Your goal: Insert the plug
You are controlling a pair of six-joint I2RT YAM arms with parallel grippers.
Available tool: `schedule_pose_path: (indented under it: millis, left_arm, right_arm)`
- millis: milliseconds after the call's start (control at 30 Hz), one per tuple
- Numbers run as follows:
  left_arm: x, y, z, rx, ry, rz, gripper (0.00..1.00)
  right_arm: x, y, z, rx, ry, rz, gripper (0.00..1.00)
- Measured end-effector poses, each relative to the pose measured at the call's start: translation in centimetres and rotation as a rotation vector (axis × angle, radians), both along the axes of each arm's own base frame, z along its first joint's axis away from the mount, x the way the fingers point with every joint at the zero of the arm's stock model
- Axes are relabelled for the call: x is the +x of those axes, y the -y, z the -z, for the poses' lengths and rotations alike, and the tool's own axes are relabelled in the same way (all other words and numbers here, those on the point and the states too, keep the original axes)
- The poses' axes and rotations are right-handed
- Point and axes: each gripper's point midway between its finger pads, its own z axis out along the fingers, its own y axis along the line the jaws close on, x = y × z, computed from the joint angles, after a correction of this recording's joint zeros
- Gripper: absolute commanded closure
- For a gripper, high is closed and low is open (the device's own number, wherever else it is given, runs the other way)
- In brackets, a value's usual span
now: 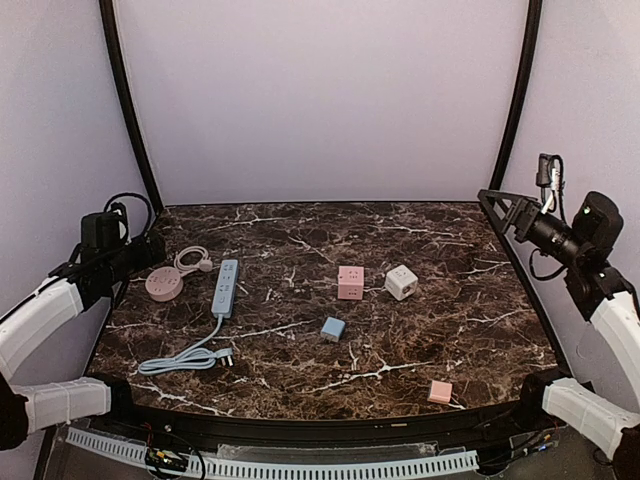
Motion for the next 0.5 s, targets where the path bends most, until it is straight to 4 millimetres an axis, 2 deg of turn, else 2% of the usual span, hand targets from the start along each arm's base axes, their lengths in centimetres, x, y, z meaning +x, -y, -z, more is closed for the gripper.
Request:
schedule_pose_path:
  millis: [133,233,367,500]
  left_arm:
    - [-0.2,2.2,-0.8,-0.016,-0.013,0.082,0.00]
    - [-0.4,4.7,-1.5,-0.032,-0.001,0.177,0.00]
    - [-0.9,8.0,-1.4,-0.051,-0.008,0.319,0.00]
    - [-1.4,11.4,-0.7,-0.052,-0.037,0.451,0.00]
  right_arm:
    - [0.0,0.0,1.2,-0.004,-0.068,-0.002,0.01]
    - [0.0,-0.1,2.4,-0.008,-0.134,-0.010,0.01]
    - [0.5,-0.6,3.4,-0.033,-0.237,-0.015,0.01]
    - [0.4,-2.0,4.1,-0.088,-0.303,-0.026,0.01]
